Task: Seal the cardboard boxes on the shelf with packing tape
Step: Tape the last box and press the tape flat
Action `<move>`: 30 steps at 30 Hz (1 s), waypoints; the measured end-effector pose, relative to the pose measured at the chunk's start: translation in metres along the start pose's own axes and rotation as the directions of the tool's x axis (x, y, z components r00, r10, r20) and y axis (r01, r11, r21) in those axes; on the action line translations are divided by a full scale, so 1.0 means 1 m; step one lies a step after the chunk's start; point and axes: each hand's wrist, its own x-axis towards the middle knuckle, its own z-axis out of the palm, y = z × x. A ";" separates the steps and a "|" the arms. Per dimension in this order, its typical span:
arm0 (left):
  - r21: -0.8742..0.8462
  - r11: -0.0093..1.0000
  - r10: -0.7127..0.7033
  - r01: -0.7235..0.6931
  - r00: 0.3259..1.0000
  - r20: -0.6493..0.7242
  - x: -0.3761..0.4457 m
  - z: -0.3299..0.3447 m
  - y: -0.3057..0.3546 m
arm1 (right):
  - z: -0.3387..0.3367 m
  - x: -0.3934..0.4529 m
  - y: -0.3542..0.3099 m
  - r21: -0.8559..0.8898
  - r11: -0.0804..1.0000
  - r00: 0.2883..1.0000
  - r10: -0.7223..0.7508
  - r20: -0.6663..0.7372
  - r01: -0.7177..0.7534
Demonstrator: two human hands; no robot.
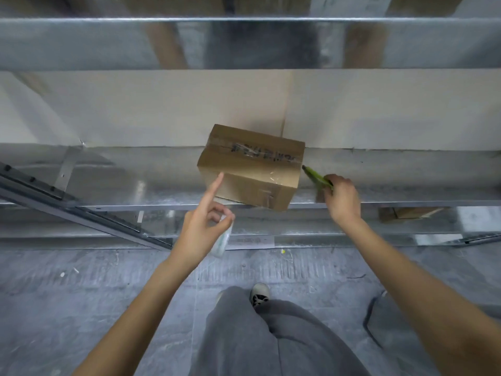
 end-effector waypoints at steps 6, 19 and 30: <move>0.073 0.997 0.014 0.018 0.906 -0.423 0.014 -0.058 -0.027 | 0.011 0.018 0.000 -0.071 0.996 0.999 0.042 -0.033 -0.044; 0.493 0.866 0.032 0.088 0.973 -0.230 0.065 -0.079 -0.106 | -0.022 -0.002 -0.017 0.219 0.960 0.950 -0.224 0.219 0.176; 0.527 0.849 0.161 0.038 0.932 -0.325 0.051 -0.064 -0.080 | -0.009 0.003 -0.059 0.662 0.738 0.874 -0.231 0.428 -0.129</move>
